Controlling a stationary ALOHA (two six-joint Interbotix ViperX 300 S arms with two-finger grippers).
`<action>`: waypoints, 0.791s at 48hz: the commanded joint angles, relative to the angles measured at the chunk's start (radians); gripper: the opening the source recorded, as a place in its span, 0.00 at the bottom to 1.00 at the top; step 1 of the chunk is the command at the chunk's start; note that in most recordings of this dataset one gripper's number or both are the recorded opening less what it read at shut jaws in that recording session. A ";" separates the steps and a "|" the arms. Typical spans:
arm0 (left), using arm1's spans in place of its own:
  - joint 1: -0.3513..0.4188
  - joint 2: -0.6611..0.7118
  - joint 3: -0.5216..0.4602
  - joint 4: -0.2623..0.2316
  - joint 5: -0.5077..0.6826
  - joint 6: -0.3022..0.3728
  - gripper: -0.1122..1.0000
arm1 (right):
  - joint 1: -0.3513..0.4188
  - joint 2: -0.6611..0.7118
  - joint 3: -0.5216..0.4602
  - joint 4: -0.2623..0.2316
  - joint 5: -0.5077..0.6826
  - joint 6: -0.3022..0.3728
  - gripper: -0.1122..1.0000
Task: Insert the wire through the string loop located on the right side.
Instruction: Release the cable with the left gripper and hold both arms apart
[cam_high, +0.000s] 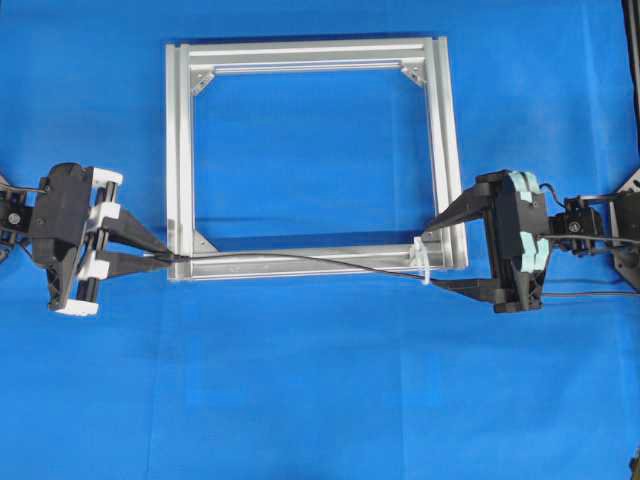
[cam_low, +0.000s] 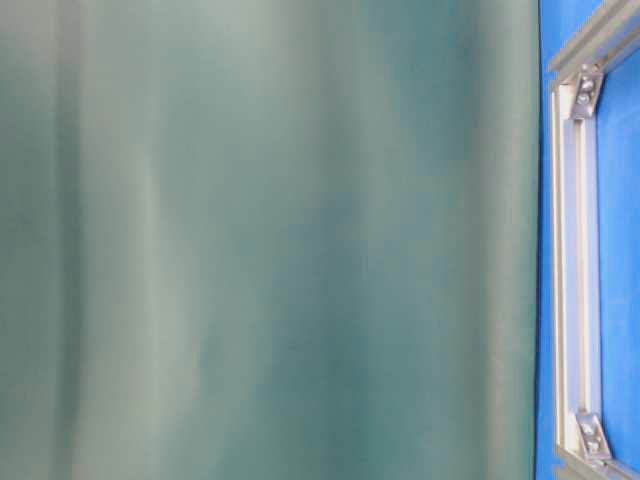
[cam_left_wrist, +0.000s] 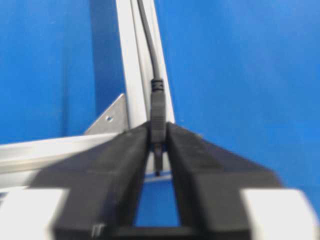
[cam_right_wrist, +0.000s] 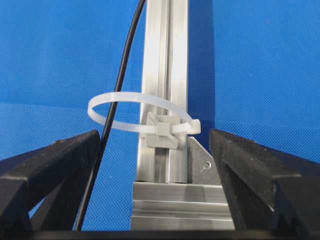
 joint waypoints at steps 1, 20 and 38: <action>-0.003 -0.009 -0.006 0.002 -0.005 -0.002 0.37 | -0.002 -0.014 -0.017 -0.002 -0.005 -0.002 0.94; 0.002 -0.014 -0.011 0.002 0.012 0.000 0.85 | -0.002 -0.048 -0.017 -0.002 0.023 -0.002 0.94; 0.009 -0.141 -0.080 0.003 0.132 0.003 0.86 | -0.002 -0.221 -0.051 -0.002 0.195 -0.005 0.94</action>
